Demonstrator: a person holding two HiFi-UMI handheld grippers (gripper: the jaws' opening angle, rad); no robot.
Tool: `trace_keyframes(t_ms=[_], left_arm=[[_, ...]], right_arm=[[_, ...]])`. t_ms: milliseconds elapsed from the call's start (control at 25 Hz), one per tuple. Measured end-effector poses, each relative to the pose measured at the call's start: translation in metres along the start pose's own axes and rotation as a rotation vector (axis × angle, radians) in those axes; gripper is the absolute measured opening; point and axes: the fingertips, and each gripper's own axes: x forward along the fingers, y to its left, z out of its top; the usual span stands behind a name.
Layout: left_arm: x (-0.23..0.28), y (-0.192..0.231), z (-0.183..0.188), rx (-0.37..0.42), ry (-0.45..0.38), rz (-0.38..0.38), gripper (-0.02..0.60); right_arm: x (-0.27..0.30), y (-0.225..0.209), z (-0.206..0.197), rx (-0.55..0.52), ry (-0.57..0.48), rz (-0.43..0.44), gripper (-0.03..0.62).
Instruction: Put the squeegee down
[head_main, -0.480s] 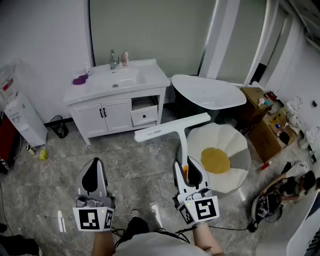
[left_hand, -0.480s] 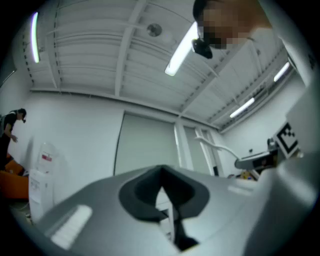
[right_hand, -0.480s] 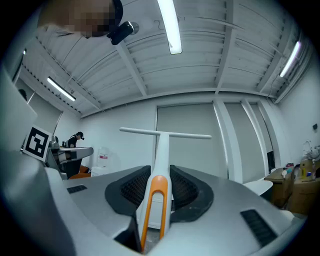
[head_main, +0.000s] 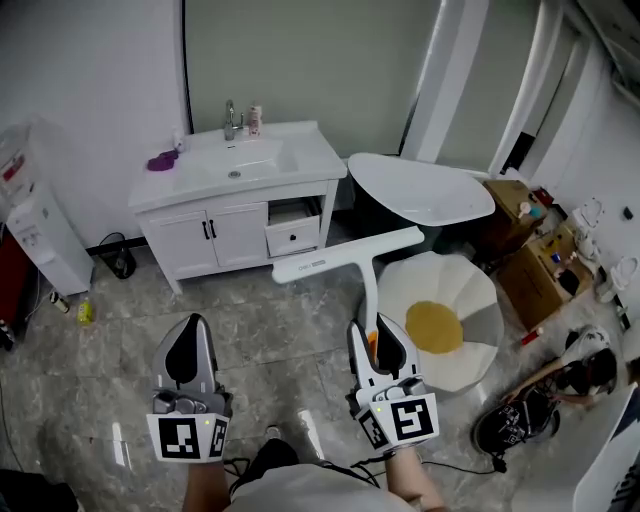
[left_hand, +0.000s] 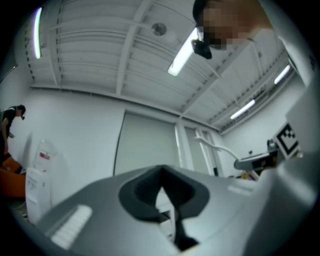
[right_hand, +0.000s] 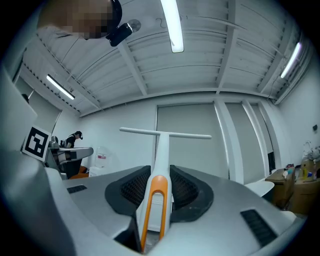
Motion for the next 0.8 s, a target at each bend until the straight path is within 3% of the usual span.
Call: trace_keyframes(t_ms=[320, 800], left_arm=[[0.029, 0.039, -0.015, 0.016, 0.014, -0.036, 0.006], [0.047, 0.111, -0.029, -0.013, -0.011, 0.012, 0.006]], right_arm=[[0.045, 0.019, -0.004, -0.015, -0.009, -0.019, 0.121], [0.099, 0.045, -0.022, 0.014, -0.008, -0.045, 0.121]])
